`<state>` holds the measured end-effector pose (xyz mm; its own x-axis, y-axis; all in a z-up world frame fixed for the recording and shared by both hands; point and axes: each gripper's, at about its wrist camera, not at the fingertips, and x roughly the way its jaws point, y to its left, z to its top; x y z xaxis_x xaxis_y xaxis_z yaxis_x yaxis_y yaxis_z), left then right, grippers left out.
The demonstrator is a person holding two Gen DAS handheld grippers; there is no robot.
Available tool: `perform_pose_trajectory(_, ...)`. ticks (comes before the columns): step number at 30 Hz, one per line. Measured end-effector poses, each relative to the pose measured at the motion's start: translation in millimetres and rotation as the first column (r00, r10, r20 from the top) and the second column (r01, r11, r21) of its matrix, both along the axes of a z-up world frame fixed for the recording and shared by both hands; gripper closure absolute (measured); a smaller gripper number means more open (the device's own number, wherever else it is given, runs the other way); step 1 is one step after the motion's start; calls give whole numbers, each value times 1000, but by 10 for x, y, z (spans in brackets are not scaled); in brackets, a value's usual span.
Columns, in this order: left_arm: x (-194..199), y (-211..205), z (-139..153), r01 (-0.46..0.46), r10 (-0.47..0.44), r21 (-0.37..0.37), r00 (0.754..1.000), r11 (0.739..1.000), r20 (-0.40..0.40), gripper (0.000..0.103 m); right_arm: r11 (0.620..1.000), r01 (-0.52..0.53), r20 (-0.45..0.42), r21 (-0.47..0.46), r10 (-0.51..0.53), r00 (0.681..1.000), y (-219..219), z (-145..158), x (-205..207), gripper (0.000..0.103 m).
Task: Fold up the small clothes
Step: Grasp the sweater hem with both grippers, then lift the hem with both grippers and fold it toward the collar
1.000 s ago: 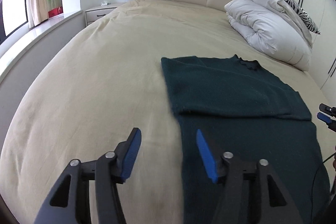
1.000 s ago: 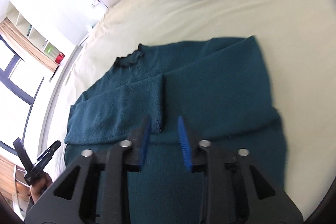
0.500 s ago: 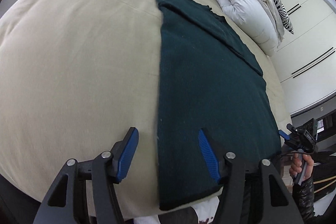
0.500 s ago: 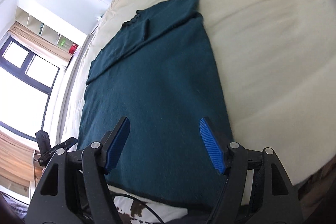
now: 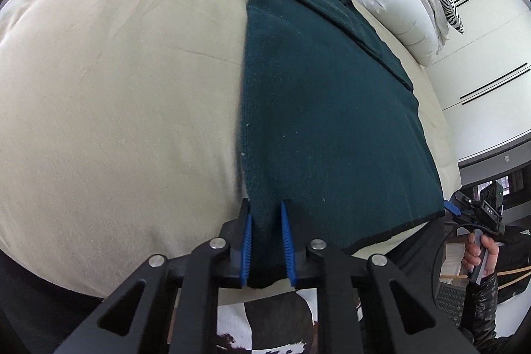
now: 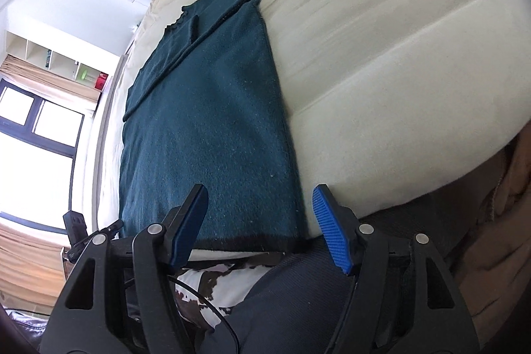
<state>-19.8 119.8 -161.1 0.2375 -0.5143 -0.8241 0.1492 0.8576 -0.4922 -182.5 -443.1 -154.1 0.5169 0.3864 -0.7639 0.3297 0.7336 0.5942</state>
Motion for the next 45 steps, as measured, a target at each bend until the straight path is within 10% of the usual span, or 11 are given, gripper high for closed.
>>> perform_pose_trajectory(12, -43, 13, 7, 1, -1, 1, 1000, 1000, 16, 97, 996, -81, -113, 28, 84, 990, 96, -225, 94, 52)
perform_pose_trajectory(22, -109, 108, 113, -3, 4, -48, 999, 999, 36, 97, 992, -48, -106, 115, 61, 992, -27, -411, 2, 94)
perform_pose_trajectory(26, -111, 170, 264, -14, 21, -132, 998, 991, 52, 97, 994, -37, -81, 104, 45, 996, 2, -355, -59, 96)
perform_pose_trajectory(36, 207, 394, 767, -93, 148, -444, 985, 891, 92, 97, 991, -63, 138, 115, 47, 989, 160, 235, 223, 97)
perform_pose_trajectory(45, 955, 406, 995, -170, 255, -513, 962, 842, 100, 97, 993, -14, 282, 114, -19, 959, 81, 708, 1073, 97)
